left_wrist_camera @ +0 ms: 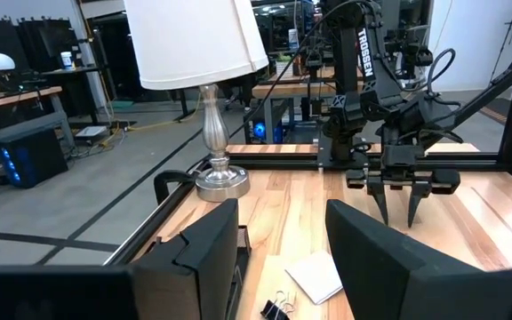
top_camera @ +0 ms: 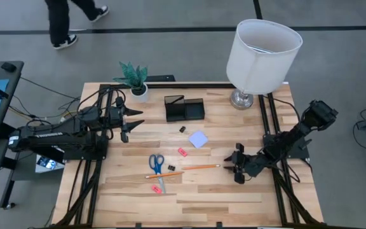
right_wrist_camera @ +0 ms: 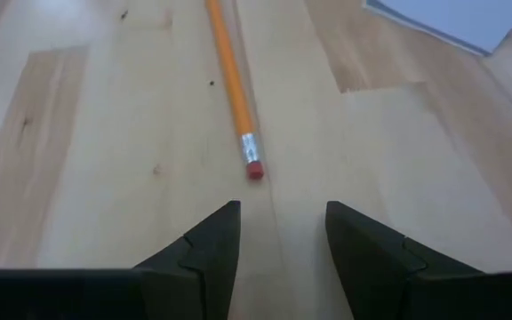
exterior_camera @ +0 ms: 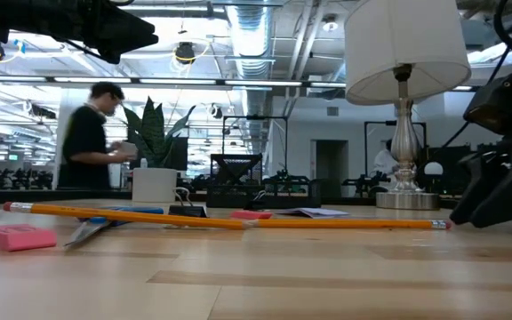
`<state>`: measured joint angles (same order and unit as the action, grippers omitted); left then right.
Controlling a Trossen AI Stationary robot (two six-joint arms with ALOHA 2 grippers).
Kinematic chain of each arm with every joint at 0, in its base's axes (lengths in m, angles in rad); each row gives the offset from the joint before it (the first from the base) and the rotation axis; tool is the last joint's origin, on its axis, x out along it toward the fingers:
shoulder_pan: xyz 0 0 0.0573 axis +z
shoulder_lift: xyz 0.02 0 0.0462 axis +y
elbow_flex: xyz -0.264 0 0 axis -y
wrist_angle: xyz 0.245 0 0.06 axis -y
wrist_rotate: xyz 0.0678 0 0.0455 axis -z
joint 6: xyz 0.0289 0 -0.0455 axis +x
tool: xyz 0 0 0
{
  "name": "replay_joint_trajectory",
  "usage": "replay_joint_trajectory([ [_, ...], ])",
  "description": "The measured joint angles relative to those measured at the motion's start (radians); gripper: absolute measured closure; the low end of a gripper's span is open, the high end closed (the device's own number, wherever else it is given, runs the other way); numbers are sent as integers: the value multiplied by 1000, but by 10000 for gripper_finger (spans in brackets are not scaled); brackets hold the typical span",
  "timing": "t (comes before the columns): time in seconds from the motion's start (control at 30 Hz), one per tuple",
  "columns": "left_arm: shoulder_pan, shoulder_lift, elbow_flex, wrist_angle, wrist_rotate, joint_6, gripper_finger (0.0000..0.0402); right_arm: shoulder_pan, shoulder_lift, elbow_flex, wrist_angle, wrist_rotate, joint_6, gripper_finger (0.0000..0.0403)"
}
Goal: Pick and place office supplies into organizer
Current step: Put the right orange pencil into the black desk organizer
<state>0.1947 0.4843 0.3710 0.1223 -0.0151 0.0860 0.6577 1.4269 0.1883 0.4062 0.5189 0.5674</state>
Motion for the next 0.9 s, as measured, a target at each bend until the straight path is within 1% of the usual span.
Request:
replay_joint_trajectory([
  [0.27,0,0,0,-5,0,0,236,-10,0,1,40,0,-2,239],
  [0.57,0,0,0,-7,0,0,236,-10,0,1,37,-29,5,239],
  [0.9,0,0,0,-7,0,0,236,-10,0,3,36,-30,14,239],
])
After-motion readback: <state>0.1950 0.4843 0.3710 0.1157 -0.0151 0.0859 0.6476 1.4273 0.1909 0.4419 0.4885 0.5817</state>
